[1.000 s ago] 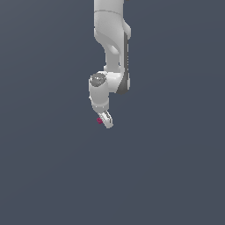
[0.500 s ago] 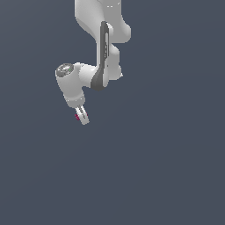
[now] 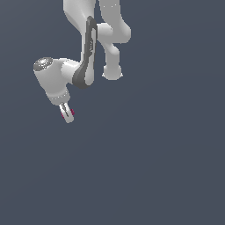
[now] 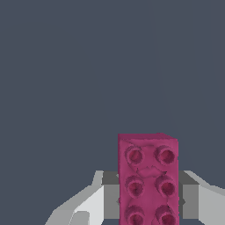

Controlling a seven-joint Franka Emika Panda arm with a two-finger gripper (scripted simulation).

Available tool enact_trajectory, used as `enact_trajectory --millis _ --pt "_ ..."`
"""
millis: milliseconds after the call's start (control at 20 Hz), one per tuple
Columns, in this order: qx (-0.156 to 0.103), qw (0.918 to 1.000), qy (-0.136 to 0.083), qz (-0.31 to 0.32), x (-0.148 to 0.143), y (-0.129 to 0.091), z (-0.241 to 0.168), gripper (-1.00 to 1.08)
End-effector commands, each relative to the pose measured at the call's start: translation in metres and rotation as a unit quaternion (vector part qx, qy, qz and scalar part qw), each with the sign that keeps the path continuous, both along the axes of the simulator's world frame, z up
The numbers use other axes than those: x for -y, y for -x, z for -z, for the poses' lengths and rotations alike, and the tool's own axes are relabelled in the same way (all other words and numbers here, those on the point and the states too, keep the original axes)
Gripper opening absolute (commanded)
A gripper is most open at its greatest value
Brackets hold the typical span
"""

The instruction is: Pick up the object and move it to a goal position.

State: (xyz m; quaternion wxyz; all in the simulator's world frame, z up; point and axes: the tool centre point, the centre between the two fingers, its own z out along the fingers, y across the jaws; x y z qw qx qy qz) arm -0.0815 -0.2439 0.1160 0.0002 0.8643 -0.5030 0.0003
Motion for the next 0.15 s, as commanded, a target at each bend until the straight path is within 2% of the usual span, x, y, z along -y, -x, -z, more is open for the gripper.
enact_trajectory --millis 0,100 --pt "0.000 1.0000 0.000 -0.001 0.0043 -0.0016 -0.0019 -1.00" --pt "0.000 1.0000 0.000 -0.001 0.0045 -0.0021 -0.0019 -1.00"
